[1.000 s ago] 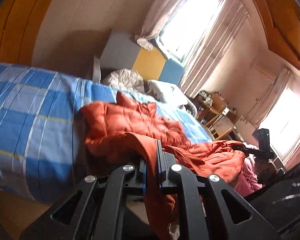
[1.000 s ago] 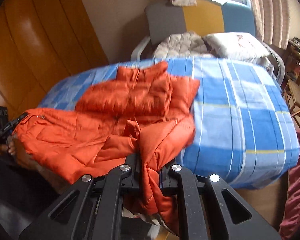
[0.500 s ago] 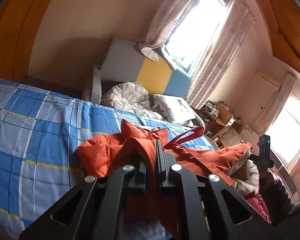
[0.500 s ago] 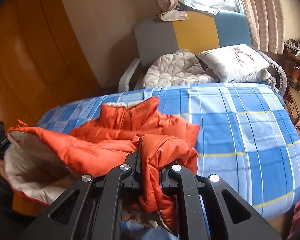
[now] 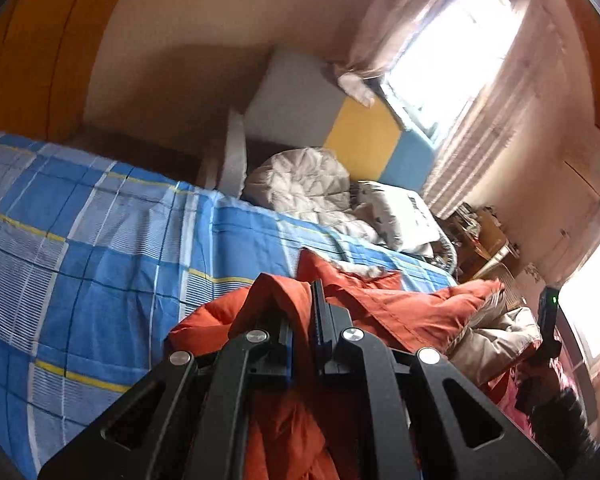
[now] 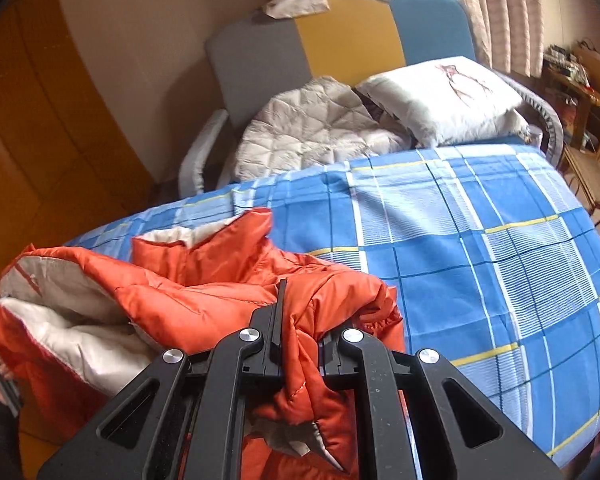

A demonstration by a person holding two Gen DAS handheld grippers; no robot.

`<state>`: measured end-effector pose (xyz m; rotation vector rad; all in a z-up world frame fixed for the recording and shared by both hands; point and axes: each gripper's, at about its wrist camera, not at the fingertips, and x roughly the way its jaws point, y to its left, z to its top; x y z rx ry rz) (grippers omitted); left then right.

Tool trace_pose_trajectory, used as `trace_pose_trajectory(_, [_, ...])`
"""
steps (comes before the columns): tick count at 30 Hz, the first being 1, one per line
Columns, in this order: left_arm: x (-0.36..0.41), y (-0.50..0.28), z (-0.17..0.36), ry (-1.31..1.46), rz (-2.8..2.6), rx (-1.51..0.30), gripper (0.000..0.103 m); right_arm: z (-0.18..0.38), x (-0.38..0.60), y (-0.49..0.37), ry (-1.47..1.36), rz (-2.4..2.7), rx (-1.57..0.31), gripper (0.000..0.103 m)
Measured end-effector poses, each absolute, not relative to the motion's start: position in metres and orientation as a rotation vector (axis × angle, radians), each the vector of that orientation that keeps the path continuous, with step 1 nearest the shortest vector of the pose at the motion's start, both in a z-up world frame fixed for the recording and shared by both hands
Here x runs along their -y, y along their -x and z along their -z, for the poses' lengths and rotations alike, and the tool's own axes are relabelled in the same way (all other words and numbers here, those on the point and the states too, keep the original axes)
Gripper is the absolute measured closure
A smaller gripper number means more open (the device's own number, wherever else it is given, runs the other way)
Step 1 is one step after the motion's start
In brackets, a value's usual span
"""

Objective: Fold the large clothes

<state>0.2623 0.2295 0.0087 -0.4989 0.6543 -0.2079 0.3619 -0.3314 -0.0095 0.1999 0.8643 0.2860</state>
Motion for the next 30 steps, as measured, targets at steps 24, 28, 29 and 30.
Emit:
trace_pose_trajectory(24, [-0.228,-0.342,0.044,0.541,0.095,-0.818,0.081,0.049,0.317,-0.416,-0.303,-0.198,-0.953,0.061])
trace_pose_trajectory(28, [-0.228,-0.339,0.035,0.574,0.114,-0.8,0.046,0.038,0.314,-0.415,-0.341,-0.198,-0.93,0.037])
trace_pose_trajectory(29, [-0.227,-0.338,0.031,0.585,0.112,-0.788,0.042,0.035,0.314,-0.414,-0.351,-0.202,-0.921,0.034])
trace_pose_trajectory(30, [-0.226,-0.338,0.027,0.586,0.116,-0.783,0.041,0.031,0.313,-0.414,-0.353,-0.202,-0.91,0.03])
